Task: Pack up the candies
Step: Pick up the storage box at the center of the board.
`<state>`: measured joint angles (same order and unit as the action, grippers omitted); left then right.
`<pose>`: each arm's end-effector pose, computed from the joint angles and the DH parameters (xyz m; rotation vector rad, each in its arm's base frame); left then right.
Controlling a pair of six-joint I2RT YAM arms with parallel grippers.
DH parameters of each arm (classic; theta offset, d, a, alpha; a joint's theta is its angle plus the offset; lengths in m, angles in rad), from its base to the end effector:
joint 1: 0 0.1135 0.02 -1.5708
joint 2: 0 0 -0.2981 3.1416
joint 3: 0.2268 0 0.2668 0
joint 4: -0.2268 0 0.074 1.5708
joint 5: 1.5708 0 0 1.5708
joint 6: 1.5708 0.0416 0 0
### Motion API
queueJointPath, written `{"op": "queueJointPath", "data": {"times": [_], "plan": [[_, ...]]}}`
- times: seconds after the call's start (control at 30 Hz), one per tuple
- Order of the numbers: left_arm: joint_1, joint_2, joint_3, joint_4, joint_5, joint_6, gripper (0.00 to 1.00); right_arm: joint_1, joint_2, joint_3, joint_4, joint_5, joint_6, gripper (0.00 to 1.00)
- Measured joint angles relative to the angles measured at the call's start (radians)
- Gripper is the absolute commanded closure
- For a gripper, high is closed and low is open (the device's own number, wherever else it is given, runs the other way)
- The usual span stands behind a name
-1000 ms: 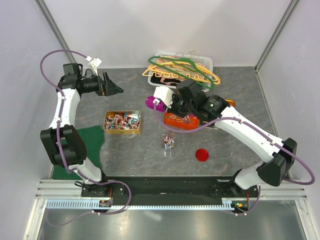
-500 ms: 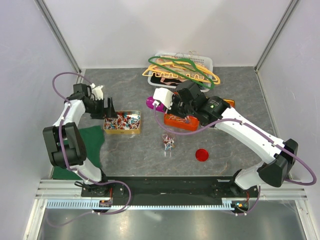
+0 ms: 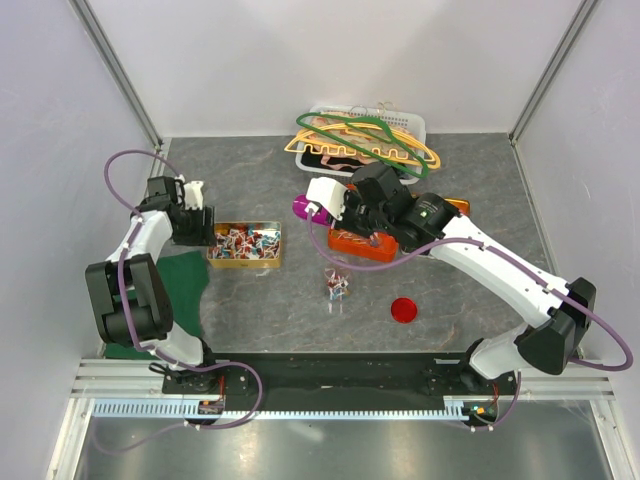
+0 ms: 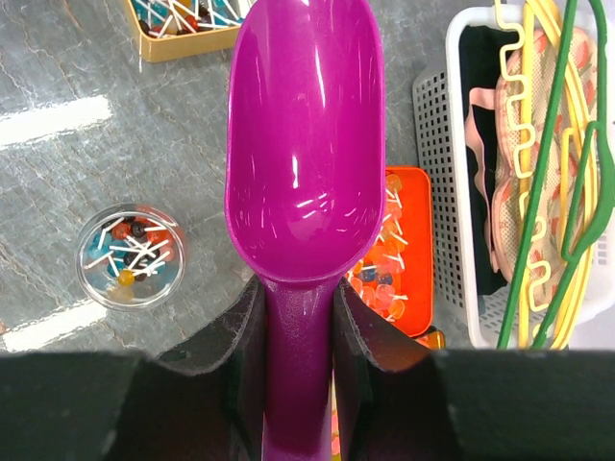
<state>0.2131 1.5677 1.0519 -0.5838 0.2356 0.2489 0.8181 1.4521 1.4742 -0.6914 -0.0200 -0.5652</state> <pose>0.3214 0.0596 0.2336 0.1216 2.6249 -0.1582 0.2277 0.2443 0.4035 -1.4400 1.7219 0.1593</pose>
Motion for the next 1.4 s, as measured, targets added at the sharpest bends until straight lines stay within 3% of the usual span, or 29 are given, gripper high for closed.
{"op": "queueJointPath", "data": {"times": [0.2,1.0,1.23,1.4], "plan": [[0.003,0.001,-0.012,0.023,-0.052,0.006,0.61,0.003,0.000,-0.008,0.000,0.000,0.000,1.00],[0.003,0.008,-0.050,0.089,0.002,0.006,0.61,0.005,0.004,-0.008,0.000,0.000,-0.001,1.00],[0.003,0.008,-0.061,0.110,-0.022,0.006,0.74,0.005,0.004,-0.008,0.000,0.000,-0.005,1.00],[0.001,0.010,-0.084,0.141,-0.036,0.006,0.77,0.010,0.004,-0.008,0.000,0.001,-0.005,1.00]]}}
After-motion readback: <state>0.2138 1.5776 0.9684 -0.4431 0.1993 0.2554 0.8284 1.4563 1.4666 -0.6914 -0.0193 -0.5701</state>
